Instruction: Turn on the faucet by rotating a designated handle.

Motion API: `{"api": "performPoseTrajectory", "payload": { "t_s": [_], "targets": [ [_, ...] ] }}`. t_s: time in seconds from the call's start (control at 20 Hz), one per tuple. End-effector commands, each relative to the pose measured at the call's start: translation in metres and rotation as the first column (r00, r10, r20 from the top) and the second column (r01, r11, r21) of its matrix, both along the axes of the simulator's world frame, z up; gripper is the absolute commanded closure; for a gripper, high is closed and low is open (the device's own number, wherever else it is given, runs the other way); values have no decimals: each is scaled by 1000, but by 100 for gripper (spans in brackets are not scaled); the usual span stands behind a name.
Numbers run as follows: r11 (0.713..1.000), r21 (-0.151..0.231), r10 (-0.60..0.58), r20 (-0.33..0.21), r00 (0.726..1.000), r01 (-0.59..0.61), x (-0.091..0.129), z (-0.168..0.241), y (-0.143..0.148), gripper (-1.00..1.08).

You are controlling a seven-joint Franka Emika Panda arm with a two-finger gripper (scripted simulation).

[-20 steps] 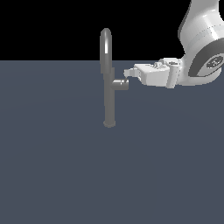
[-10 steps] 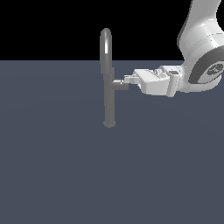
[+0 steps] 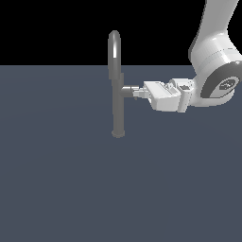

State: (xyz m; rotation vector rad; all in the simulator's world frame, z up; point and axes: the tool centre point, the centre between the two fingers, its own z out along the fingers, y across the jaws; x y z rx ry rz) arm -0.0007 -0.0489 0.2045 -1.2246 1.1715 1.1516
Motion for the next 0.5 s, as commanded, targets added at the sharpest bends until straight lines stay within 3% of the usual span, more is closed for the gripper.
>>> {"api": "performPoseTrajectory", "payload": {
  "t_s": [0.0, 0.3, 0.35, 0.45],
  "targets": [
    [1000, -1, -5, -29, 1000, 5, -1, -24, 0, 108],
    [1000, 0, -7, -48, 999, 7, 3, -49, 0, 108],
    [1000, 4, 7, 12, 1000, -7, 10, -12, 0, 108],
    [1000, 4, 5, 3, 1000, -5, 13, -20, 0, 108]
  ]
}}
